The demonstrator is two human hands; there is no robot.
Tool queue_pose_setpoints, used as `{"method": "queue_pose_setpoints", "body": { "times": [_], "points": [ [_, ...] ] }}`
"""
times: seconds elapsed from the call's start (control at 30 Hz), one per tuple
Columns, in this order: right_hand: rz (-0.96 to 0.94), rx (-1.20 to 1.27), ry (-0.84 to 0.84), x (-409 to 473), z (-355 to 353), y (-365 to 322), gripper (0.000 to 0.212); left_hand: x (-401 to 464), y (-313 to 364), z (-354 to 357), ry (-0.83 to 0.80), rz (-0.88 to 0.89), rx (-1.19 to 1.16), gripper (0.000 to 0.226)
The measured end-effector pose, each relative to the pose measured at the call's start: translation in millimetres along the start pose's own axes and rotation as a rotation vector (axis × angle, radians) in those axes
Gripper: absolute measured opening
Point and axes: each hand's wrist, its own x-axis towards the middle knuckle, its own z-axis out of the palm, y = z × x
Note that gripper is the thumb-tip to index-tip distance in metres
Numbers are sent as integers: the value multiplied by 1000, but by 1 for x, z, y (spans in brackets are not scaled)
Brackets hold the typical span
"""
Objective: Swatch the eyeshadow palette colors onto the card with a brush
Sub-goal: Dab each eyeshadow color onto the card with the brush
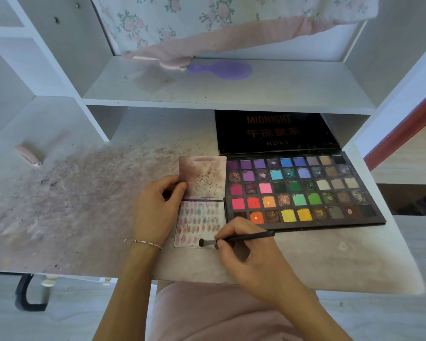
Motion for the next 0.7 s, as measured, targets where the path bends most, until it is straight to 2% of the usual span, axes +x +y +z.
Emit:
{"method": "queue_pose_setpoints", "body": {
  "times": [0.13,0.27,0.4,0.57,0.7],
  "points": [
    [-5,82,69,0,-1,-1,18,0,0,0,5,4,-6,16],
    [-11,115,228,-1,-5,2,17,0,1,-1,5,-1,-11,16],
    [-41,100,357,-3,-16,9,13,0,0,0,-2,-8,-6,17],
    [-5,73,461,-9,-40,19,24,0,-1,0,0,5,9,18],
    [38,3,621,-17,-63,28,25,0,-1,1,8,4,0,18]
  ]
}}
